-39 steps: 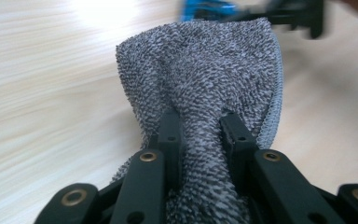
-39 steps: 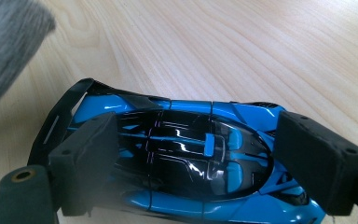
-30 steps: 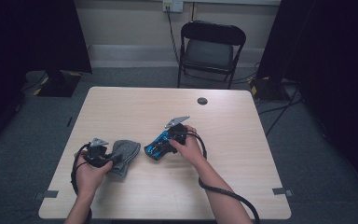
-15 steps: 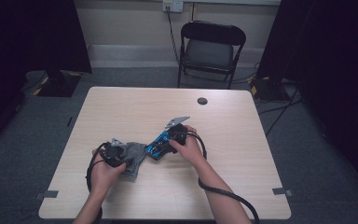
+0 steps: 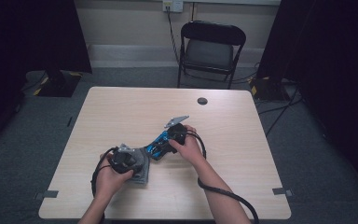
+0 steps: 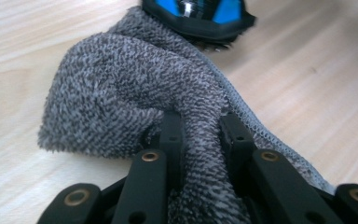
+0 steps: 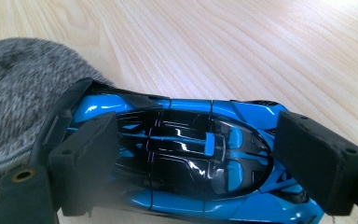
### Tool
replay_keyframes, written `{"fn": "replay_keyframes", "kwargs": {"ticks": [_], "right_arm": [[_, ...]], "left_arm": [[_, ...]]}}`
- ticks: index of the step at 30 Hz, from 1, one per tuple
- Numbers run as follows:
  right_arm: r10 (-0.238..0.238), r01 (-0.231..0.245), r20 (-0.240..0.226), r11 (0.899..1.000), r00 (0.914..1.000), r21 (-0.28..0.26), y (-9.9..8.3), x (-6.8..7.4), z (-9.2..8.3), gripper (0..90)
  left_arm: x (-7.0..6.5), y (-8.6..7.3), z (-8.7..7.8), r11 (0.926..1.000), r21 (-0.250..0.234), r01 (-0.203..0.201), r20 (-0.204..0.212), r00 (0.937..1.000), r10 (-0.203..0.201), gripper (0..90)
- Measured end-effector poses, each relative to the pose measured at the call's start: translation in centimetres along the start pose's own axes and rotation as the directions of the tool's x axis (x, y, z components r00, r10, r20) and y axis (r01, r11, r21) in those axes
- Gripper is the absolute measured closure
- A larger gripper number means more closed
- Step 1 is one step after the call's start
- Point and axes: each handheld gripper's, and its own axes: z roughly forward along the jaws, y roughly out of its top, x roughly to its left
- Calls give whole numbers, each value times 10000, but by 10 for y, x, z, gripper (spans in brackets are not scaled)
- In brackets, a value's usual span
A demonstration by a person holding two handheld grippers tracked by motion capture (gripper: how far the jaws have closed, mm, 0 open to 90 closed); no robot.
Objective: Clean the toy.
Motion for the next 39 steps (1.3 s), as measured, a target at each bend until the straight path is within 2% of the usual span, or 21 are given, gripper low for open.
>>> {"fn": "replay_keyframes", "kwargs": {"ticks": [12,26,32,36,39], "right_arm": [[-7,7,-3,10000,10000,12,0,0,0,139],[30,-30,25,10000,10000,-27,0,0,0,140],[51,-51,30,10000,10000,-48,-1,1,0,140],[62,-62,37,10000,10000,-62,-1,1,0,140],[53,-53,43,10000,10000,-81,-1,1,0,140]], "left_arm": [[-16,-3,1,10000,-23,-73,652,9978,74,746],[-31,-3,4,9992,37,-400,1003,9942,394,745],[-43,0,8,9968,73,-796,1330,9880,780,744],[-53,3,14,9955,-32,-945,1864,9780,934,741],[-58,5,16,9935,-46,-1141,1943,9744,1128,740]]}}
